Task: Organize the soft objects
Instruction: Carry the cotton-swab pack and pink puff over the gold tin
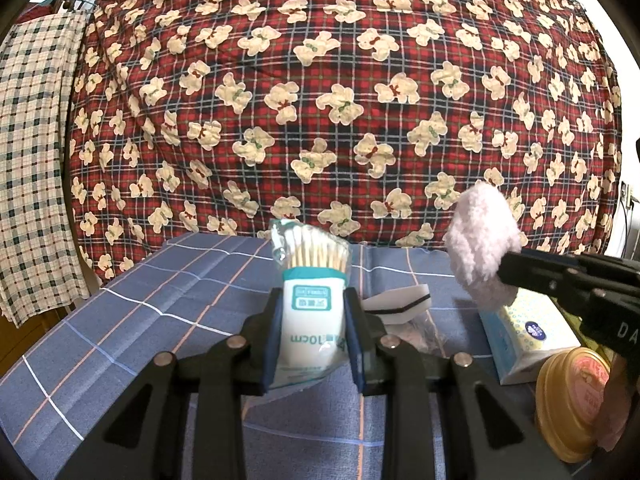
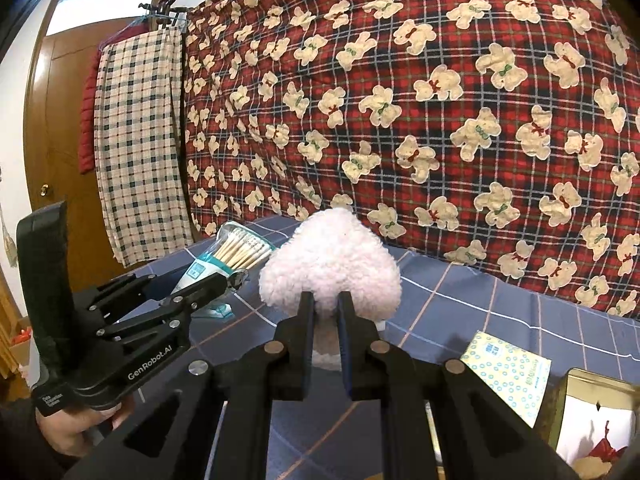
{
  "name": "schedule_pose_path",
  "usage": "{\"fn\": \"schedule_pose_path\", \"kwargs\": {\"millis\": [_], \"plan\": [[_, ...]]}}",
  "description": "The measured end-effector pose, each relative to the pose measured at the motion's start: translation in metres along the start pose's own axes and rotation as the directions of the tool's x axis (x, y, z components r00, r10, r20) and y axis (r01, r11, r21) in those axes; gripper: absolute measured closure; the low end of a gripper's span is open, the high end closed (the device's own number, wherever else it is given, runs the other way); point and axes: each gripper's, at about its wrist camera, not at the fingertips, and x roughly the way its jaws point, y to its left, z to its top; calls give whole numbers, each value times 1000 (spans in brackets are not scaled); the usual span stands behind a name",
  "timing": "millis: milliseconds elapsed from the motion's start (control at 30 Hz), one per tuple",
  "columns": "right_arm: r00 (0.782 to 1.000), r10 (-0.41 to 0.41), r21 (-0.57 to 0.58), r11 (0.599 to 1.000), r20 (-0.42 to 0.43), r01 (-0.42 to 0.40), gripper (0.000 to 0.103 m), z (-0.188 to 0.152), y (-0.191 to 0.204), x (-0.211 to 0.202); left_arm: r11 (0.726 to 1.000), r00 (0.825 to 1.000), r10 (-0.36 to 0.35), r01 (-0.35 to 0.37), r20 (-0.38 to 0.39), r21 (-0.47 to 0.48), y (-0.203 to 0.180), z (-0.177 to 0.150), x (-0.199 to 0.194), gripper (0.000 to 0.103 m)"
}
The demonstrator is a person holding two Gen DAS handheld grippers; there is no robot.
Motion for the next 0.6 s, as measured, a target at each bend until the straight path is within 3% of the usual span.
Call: {"fn": "schedule_pose_path", "kwargs": {"millis": [600], "plan": [[997, -50, 51, 998, 54, 47, 90, -3, 0, -17, 1000, 1000, -6, 6, 24, 16, -3, 6, -2, 76]]}}
